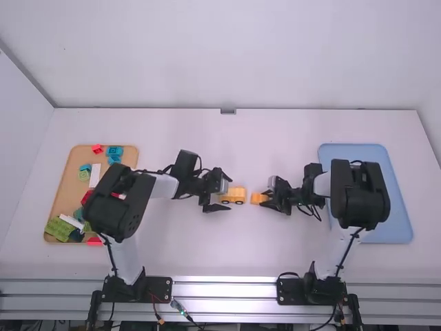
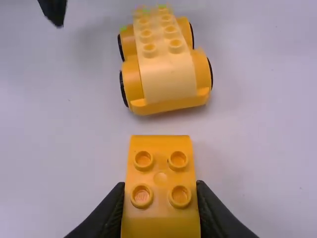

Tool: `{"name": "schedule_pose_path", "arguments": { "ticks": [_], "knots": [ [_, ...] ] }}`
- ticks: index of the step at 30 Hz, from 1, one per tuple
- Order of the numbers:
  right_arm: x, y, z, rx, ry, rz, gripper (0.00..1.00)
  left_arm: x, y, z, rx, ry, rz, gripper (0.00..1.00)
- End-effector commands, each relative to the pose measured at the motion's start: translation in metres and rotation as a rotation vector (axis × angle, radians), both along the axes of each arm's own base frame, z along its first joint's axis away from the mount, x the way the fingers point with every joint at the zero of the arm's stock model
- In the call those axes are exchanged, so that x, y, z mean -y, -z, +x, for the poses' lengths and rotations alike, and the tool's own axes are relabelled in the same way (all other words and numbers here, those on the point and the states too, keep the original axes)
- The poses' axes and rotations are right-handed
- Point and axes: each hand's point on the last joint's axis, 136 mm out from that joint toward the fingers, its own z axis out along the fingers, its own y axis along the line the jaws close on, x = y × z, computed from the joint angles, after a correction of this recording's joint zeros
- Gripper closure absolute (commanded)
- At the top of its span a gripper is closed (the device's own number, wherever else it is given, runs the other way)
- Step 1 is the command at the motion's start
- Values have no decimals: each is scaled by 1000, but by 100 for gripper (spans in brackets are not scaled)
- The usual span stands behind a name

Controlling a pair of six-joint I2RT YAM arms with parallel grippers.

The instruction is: Assemble lego blocks to make yellow taxi

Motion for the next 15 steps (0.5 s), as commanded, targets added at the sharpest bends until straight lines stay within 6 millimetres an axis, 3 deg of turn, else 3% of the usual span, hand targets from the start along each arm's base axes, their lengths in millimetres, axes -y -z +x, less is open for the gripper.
{"name": "schedule_pose_path", "arguments": {
  "ticks": [1,4,7,15],
  "knots": [
    [-5,-18,14,39,-24,13,84,2,18,-3,11,0,47,1],
    [-12,-42,7,97,-119,9,82,3,32,5,-14,-42,46,1],
    [-16,-59,8,136,-156,8,84,1,32,6,-44,-36,-11,1],
    [-36,-69,13,144,-165,28,87,4,36,3,-64,15,-82,0]
  ]
}}
